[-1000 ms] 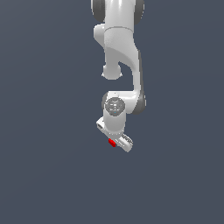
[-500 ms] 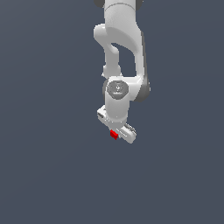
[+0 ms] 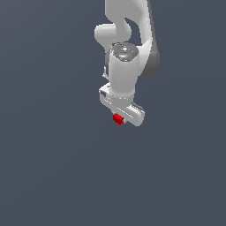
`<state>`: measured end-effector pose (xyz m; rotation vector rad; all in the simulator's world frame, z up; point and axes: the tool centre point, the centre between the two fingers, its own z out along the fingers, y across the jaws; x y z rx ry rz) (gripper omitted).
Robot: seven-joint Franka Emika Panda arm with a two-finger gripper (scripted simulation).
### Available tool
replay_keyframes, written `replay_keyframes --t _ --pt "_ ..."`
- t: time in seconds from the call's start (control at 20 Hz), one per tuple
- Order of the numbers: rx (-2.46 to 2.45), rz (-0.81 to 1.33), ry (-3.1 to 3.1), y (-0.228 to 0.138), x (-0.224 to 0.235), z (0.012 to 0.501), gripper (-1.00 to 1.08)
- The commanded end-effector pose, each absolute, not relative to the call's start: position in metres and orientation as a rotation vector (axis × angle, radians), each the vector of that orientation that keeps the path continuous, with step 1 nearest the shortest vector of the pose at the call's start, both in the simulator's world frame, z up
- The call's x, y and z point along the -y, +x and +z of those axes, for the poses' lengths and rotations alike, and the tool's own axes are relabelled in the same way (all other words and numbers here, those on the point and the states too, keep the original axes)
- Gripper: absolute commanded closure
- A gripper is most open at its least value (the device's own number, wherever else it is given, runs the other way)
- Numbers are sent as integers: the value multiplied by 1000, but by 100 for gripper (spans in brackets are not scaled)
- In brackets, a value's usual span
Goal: Pick up the red cube and move it to a goal position.
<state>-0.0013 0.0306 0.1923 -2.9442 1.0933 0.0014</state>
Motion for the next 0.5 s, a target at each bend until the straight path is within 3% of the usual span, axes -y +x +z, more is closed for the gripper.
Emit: replay_keyframes --t 0.0,0.45 --pt "-1094 0 -2945 -9 -34 219 108" --pt "-1094 0 -2945 -28 -43 293 108"
